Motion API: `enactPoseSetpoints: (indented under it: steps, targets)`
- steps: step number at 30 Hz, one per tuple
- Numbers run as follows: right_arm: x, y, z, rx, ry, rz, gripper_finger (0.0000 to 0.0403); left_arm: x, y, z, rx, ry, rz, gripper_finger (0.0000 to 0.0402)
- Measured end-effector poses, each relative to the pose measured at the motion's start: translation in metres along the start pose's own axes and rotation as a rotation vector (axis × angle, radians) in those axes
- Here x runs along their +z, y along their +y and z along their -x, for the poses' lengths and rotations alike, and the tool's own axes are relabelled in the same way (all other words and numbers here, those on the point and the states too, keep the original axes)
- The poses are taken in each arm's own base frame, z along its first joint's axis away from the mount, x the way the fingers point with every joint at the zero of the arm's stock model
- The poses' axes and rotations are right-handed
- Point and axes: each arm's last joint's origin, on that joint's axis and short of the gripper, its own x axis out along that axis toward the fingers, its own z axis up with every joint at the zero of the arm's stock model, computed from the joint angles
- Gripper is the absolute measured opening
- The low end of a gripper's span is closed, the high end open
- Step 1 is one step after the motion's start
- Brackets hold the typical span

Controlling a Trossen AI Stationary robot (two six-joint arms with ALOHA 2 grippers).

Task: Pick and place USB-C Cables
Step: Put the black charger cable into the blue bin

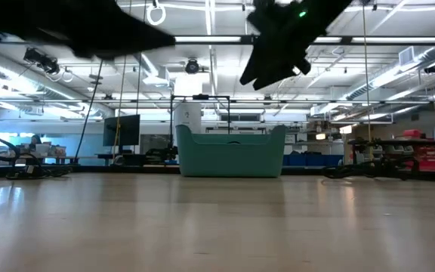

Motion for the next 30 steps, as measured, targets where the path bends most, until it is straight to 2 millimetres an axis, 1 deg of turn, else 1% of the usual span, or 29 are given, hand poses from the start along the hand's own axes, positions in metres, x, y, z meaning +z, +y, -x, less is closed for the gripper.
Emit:
enactPoseSetpoints:
  steps: [2, 4, 7, 8, 10, 13, 15, 16, 19, 22, 25, 28, 30]
  targets:
    - [-0.028, 0.028, 0.010, 0.064, -0.016, 0.066, 0.0213, 0.011, -0.017, 0.006, -0.004, 0.013, -0.102, 0.0007]
    - [-0.059, 0.049, 0.020, 0.124, -0.028, 0.124, 0.0212, 0.027, -0.036, 0.009, 0.031, 0.064, -0.220, 0.0007]
    - [-0.098, 0.069, 0.033, 0.172, -0.073, 0.119, 0.0211, 0.050, -0.059, 0.016, 0.055, 0.197, -0.440, 0.0013]
    - [-0.109, 0.073, 0.037, 0.175, -0.094, 0.107, 0.0210, 0.060, -0.064, 0.017, 0.037, 0.245, -0.464, 0.0017]
    - [-0.130, 0.077, 0.042, 0.169, -0.130, 0.097, 0.0210, 0.084, -0.066, 0.018, -0.033, 0.352, -0.387, 0.0025]
    - [-0.153, 0.077, 0.049, 0.154, -0.181, 0.079, 0.0210, 0.115, -0.056, 0.021, -0.084, 0.551, -0.171, 0.0042]
    - [-0.165, 0.074, 0.052, 0.139, -0.204, 0.070, 0.0210, 0.127, -0.049, 0.022, -0.084, 0.678, -0.050, 0.0057]
    - [-0.170, 0.072, 0.052, 0.124, -0.215, 0.074, 0.0210, 0.130, -0.046, 0.025, -0.081, 0.740, 0.003, 0.0066]
    - [-0.179, 0.066, 0.053, 0.103, -0.242, 0.061, 0.0210, 0.127, -0.039, 0.035, -0.056, 0.965, 0.161, 0.0099]
    - [-0.185, 0.060, 0.052, 0.084, -0.268, 0.051, 0.0210, 0.113, -0.038, 0.047, -0.008, 1.243, 0.331, 0.0138]
    - [-0.188, 0.054, 0.051, 0.058, -0.302, 0.030, 0.0210, 0.092, -0.046, 0.062, 0.062, 1.425, 0.484, 0.0176]
    - [-0.193, 0.049, 0.049, 0.035, -0.317, 0.036, 0.0210, 0.072, -0.059, 0.082, 0.110, 1.568, 0.637, 0.0210]
    - [-0.195, 0.045, 0.048, 0.027, -0.325, 0.044, 0.0210, 0.060, -0.068, 0.095, 0.136, 1.630, 0.738, 0.0231]
